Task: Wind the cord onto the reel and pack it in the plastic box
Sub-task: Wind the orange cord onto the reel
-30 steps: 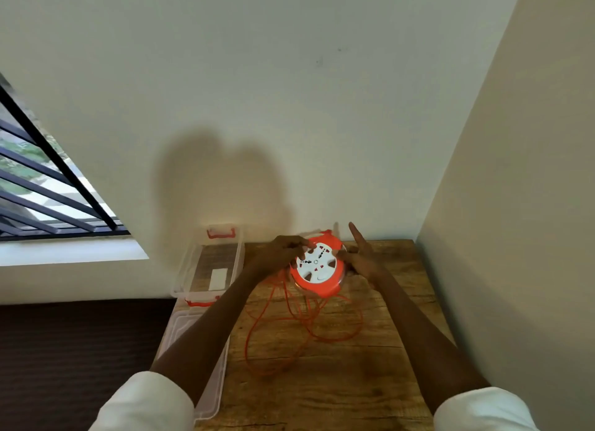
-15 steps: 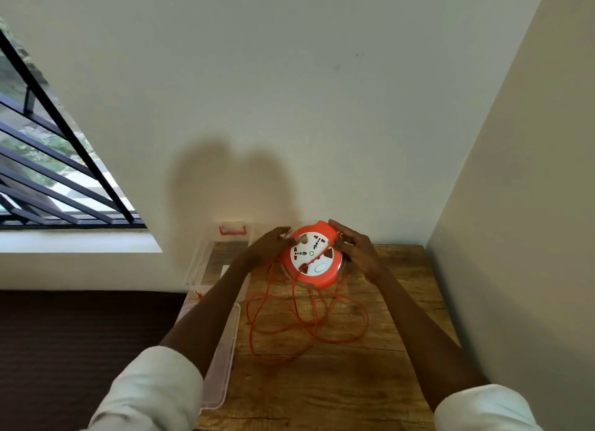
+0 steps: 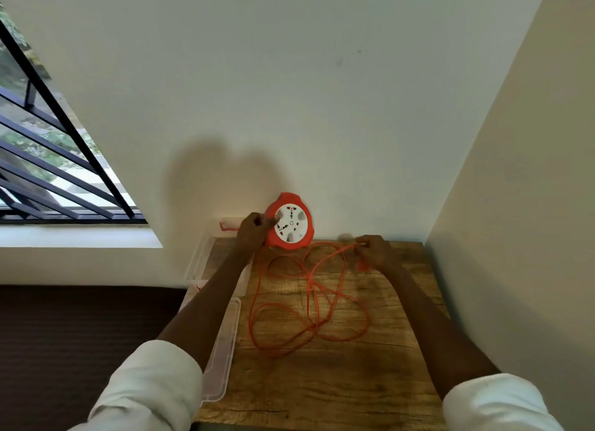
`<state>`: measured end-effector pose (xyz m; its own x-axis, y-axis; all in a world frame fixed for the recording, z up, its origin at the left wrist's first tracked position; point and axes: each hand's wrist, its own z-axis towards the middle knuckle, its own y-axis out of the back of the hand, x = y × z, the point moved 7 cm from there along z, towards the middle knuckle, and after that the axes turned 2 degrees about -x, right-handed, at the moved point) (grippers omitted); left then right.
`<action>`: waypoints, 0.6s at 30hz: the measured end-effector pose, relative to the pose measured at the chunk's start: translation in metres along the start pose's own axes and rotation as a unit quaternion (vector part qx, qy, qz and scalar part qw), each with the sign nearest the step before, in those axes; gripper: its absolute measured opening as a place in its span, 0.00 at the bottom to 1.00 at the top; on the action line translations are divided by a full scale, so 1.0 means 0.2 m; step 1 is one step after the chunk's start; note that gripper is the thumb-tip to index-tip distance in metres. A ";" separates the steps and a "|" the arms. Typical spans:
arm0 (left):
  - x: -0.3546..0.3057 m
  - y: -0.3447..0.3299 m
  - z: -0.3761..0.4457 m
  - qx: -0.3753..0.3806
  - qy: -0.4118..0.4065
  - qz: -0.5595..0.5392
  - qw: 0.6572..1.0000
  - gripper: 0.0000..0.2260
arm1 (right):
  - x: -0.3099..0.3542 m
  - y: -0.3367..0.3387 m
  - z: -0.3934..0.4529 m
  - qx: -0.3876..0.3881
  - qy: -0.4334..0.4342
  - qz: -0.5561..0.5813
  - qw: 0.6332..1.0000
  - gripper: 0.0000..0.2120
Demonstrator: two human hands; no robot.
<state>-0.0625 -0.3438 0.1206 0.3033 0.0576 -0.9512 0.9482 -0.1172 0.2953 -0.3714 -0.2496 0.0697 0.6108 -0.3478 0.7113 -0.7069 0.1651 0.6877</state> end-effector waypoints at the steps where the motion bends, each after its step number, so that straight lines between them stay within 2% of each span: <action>1: 0.00 0.03 0.01 -0.018 0.003 -0.022 1.000 0.19 | 0.01 0.00 -0.02 0.016 0.003 -0.019 1.000 0.13; 3: -0.02 0.08 0.02 -0.052 -0.010 -0.035 0.998 0.13 | 0.02 0.00 -0.03 0.035 0.008 -0.026 0.999 0.12; 5: -0.05 0.11 0.01 -0.067 -0.025 -0.026 0.997 0.14 | 0.05 0.00 -0.03 0.031 0.019 -0.012 0.999 0.11; 7: -0.05 0.12 0.01 -0.057 -0.020 -0.046 0.997 0.15 | 0.12 0.00 0.00 0.013 0.043 0.023 0.999 0.11; 9: -0.03 0.10 0.00 -0.023 0.001 -0.080 0.997 0.15 | 0.26 0.00 -0.01 0.012 0.061 0.122 0.991 0.09; 12: -0.02 0.05 -0.02 0.035 0.008 -0.112 0.993 0.19 | 0.50 -0.02 -0.07 0.073 0.078 0.255 0.961 0.10; 16: -0.03 0.01 -0.04 0.054 0.002 -0.109 0.993 0.19 | 0.63 -0.07 -0.07 0.145 0.101 0.268 0.947 0.11; 18: -0.02 0.01 -0.05 0.013 -0.020 -0.086 0.996 0.20 | 0.62 -0.07 -0.03 0.141 0.088 0.278 0.946 0.11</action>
<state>-0.0614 -0.3339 0.1267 0.1320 0.0398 -0.9905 0.9830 -0.1340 0.1256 -0.2829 -0.2894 0.1488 0.1483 -0.1162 0.9821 -0.9884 0.0157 0.1511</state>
